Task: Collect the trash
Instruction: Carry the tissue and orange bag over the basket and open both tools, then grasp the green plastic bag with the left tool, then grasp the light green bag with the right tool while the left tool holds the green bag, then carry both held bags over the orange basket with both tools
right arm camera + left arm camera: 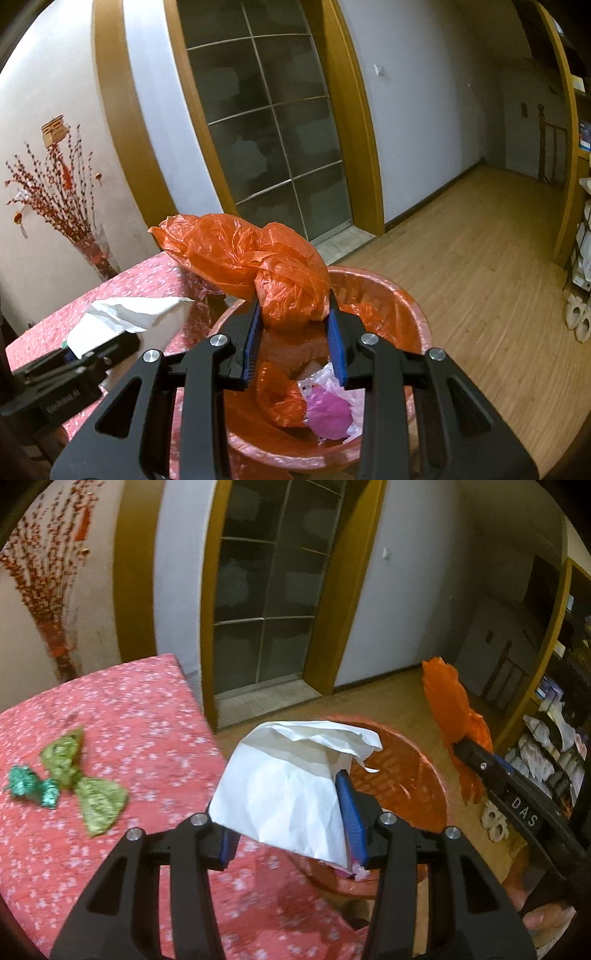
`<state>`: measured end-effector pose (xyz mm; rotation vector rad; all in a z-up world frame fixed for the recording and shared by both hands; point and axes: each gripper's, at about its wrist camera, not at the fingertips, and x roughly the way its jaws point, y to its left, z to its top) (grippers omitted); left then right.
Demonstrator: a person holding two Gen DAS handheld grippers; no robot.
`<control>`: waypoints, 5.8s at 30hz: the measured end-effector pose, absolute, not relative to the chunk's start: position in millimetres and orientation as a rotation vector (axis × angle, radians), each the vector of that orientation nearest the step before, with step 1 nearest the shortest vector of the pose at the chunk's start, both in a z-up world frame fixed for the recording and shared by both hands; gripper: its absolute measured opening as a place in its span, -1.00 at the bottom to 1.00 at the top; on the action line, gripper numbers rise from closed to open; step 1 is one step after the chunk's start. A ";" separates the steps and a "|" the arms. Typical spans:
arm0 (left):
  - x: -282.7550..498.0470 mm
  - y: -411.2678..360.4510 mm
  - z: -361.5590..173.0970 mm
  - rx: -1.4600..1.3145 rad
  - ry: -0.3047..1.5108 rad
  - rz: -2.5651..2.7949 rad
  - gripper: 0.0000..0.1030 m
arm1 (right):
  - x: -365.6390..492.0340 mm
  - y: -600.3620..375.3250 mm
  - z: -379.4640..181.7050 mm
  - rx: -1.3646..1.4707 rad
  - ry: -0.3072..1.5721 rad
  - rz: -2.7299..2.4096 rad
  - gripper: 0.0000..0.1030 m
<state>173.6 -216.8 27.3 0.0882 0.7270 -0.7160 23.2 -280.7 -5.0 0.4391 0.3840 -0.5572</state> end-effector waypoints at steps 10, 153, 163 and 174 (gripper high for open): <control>181.9 -261.0 4.6 0.129 0.772 -0.756 -0.07 | 25.9 -301.9 -12.3 0.481 0.390 -0.545 -0.38; 246.7 44.0 23.7 0.110 0.717 -0.079 -0.46 | 186.6 -131.6 2.7 0.218 0.633 -0.137 -0.48; 221.4 -20.8 46.0 0.090 0.674 -0.253 -0.46 | 123.3 -185.6 16.4 0.303 0.533 -0.266 -0.48; 199.1 -99.8 53.9 0.099 0.660 -0.434 -0.46 | 69.9 -234.9 17.4 0.330 0.458 -0.431 -0.48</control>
